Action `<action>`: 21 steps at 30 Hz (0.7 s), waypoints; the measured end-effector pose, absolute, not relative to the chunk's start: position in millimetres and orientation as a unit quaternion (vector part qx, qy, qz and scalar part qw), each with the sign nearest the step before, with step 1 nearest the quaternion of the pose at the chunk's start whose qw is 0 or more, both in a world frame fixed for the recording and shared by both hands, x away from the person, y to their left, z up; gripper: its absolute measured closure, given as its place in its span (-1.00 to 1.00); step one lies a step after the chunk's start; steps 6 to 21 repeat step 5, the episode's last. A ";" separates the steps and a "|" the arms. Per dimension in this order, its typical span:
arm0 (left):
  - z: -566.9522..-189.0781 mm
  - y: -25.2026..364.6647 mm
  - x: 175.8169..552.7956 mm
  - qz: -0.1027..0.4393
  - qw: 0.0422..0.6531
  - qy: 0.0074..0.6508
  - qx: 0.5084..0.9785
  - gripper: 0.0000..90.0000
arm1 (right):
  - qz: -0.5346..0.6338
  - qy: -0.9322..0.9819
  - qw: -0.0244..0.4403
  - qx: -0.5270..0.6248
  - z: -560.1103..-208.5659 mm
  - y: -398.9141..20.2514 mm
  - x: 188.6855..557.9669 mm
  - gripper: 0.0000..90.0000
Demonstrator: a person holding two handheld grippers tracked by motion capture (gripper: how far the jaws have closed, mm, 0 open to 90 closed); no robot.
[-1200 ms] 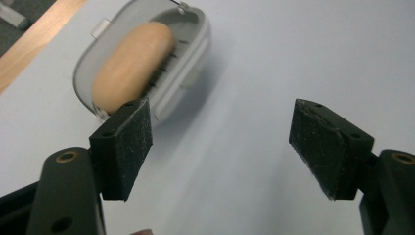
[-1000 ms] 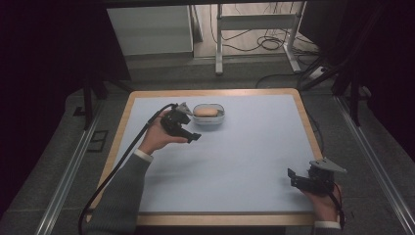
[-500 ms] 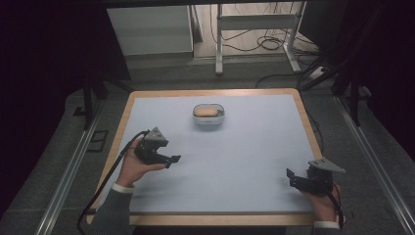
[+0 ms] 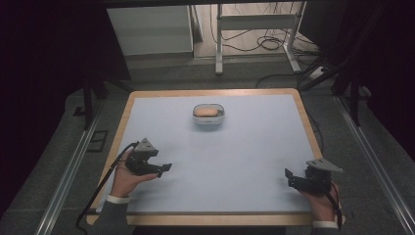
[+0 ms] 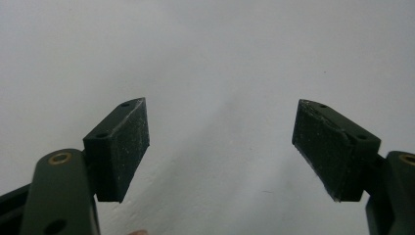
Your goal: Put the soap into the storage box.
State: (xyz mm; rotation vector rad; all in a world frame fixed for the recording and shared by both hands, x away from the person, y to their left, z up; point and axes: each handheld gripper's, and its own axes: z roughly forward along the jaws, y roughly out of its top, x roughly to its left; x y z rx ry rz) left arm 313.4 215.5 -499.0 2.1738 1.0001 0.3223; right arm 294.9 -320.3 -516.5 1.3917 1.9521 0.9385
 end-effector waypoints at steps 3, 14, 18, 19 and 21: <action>-501.7 213.4 314.1 0.121 0.352 0.386 0.844 -0.53 | 0.348 0.730 0.279 0.518 -517.1 -320.2 294.8 -0.79; -503.0 212.9 314.4 0.119 0.351 0.387 0.844 -0.54 | 0.349 0.729 0.280 0.518 -517.3 -320.3 295.0 -0.79; -503.0 212.9 314.4 0.119 0.351 0.387 0.844 -0.54 | 0.349 0.729 0.280 0.518 -517.3 -320.3 295.0 -0.79; -503.0 212.9 314.4 0.119 0.351 0.387 0.844 -0.54 | 0.349 0.729 0.280 0.518 -517.3 -320.3 295.0 -0.79; -503.0 212.9 314.4 0.119 0.351 0.387 0.844 -0.54 | 0.349 0.729 0.280 0.518 -517.3 -320.3 295.0 -0.79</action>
